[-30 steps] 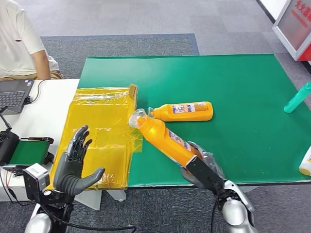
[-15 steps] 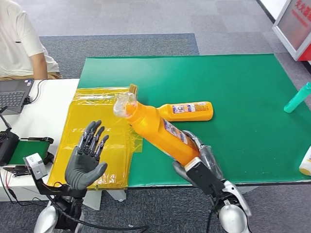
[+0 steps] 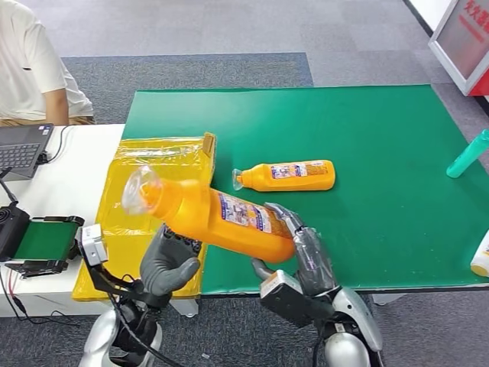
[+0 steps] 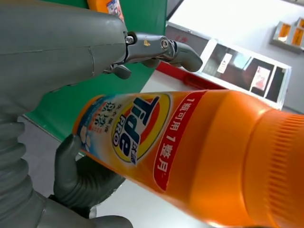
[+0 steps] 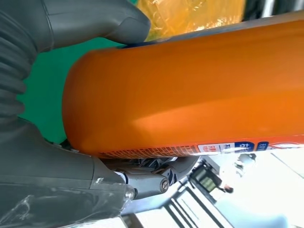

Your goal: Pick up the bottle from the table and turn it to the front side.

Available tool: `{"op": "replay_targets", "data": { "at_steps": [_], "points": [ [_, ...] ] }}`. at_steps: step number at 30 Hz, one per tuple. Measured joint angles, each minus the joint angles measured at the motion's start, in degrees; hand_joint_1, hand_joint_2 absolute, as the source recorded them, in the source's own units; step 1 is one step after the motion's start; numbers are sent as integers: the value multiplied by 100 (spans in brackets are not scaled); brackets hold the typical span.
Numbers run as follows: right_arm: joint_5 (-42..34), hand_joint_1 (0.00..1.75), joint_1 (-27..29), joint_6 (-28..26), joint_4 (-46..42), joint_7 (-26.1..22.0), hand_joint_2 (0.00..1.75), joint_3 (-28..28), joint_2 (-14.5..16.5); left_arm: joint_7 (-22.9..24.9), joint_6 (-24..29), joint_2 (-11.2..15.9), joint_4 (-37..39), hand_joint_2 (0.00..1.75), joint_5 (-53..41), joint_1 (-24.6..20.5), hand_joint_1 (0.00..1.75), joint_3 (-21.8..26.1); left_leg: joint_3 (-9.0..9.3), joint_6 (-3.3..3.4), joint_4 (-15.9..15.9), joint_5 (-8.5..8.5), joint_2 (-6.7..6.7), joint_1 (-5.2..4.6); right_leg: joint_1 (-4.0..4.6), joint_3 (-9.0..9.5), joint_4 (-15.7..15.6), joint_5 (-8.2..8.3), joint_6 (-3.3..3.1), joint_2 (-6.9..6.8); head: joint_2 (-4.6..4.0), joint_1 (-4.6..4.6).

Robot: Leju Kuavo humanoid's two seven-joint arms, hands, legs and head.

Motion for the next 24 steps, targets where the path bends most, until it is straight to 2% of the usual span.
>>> {"op": "replay_targets", "data": {
  "at_steps": [15,19,24],
  "points": [
    [491,175,-50,-109,-309,23,175,518,-129,-78,244,39,-104,175,-809,-630,0,-439,0,1,0,1,0,0,0,2,0,1,1,0,-1,1],
    [480,175,-90,-123,-314,47,175,554,-151,-106,233,47,-186,175,-896,-715,175,-543,0,0,0,1,0,0,0,1,0,1,1,0,0,-1],
    [369,175,-158,-150,-312,80,175,545,-173,-170,181,99,-278,175,-1066,-812,175,-661,0,0,0,1,0,0,0,2,0,1,1,0,-1,0]
  ]
}}
